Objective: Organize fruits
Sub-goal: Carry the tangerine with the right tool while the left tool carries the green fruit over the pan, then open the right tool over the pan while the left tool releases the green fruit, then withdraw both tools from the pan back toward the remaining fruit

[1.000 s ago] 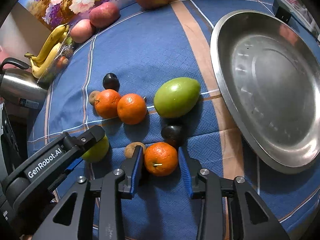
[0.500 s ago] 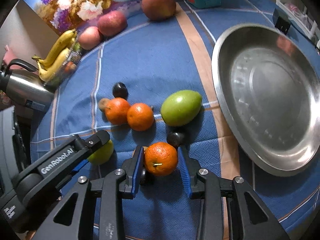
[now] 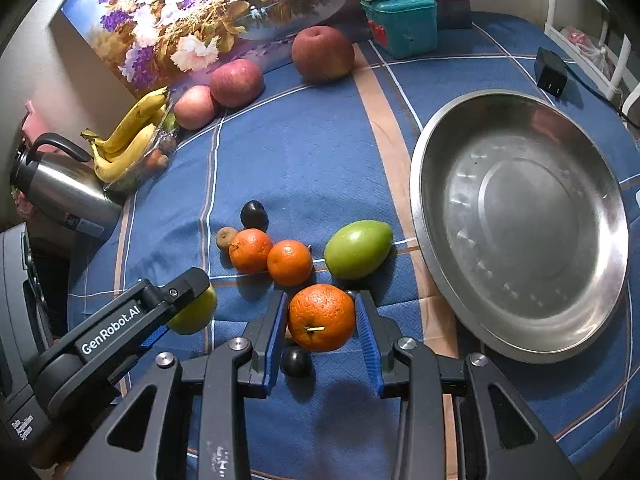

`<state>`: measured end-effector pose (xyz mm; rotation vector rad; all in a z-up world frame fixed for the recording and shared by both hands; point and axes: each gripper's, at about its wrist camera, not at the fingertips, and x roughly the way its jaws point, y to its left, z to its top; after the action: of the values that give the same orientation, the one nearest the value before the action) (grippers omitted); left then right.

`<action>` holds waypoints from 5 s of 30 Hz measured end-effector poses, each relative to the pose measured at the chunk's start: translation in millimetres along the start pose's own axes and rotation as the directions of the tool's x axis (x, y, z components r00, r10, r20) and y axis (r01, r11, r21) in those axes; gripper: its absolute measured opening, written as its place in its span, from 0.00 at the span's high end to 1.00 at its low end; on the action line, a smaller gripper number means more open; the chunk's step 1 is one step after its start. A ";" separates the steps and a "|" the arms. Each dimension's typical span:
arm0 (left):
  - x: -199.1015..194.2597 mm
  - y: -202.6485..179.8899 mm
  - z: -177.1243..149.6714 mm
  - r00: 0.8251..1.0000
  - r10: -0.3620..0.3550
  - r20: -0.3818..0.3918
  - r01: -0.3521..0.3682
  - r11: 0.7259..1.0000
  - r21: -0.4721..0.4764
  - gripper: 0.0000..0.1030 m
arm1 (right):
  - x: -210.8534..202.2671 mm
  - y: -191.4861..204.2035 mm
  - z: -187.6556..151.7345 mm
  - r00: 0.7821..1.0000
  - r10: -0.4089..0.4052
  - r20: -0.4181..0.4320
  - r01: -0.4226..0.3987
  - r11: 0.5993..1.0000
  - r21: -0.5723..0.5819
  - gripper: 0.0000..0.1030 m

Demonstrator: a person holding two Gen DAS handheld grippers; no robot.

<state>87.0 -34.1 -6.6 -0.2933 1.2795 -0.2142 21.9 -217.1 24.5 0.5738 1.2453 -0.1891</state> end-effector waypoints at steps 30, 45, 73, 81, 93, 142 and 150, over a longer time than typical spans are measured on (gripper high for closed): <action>9.1 -143.3 -47.9 0.982 -0.183 -0.046 0.188 0.926 0.328 0.47 | -48.8 -123.9 25.9 0.964 -0.239 0.120 0.203 0.946 0.254 0.65; 32.2 -160.2 -61.2 0.978 -0.197 -0.065 0.208 0.913 0.351 0.47 | -42.0 -154.7 23.2 0.965 -0.256 0.057 0.226 0.923 0.313 0.65; 33.5 -162.7 -62.1 0.981 -0.180 -0.064 0.191 0.916 0.352 0.42 | -44.3 -160.6 25.5 0.965 -0.258 0.048 0.229 0.916 0.329 0.64; 31.7 -149.3 -55.9 0.988 -0.144 -0.048 0.151 0.935 0.321 0.41 | -43.5 -155.1 26.4 0.966 -0.254 0.050 0.227 0.923 0.312 0.64; 23.2 -101.8 -36.7 1.000 -0.008 -0.003 0.009 0.981 0.195 0.42 | -38.1 -139.5 27.2 0.971 -0.235 0.046 0.215 0.940 0.263 0.64; 20.9 -60.2 -32.7 0.989 0.133 0.067 -0.141 0.980 0.142 0.00 | -25.9 -116.9 26.5 0.967 -0.249 0.055 0.236 0.956 0.175 0.05; 3.4 -39.2 -27.8 0.991 0.091 0.099 -0.101 0.990 0.102 0.00 | -26.3 -97.7 25.0 0.979 -0.191 0.065 0.180 0.973 0.143 0.05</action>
<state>61.4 -74.8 -3.8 -0.1474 1.1815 -0.1836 -8.5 -316.8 24.0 0.5622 1.2150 -0.4532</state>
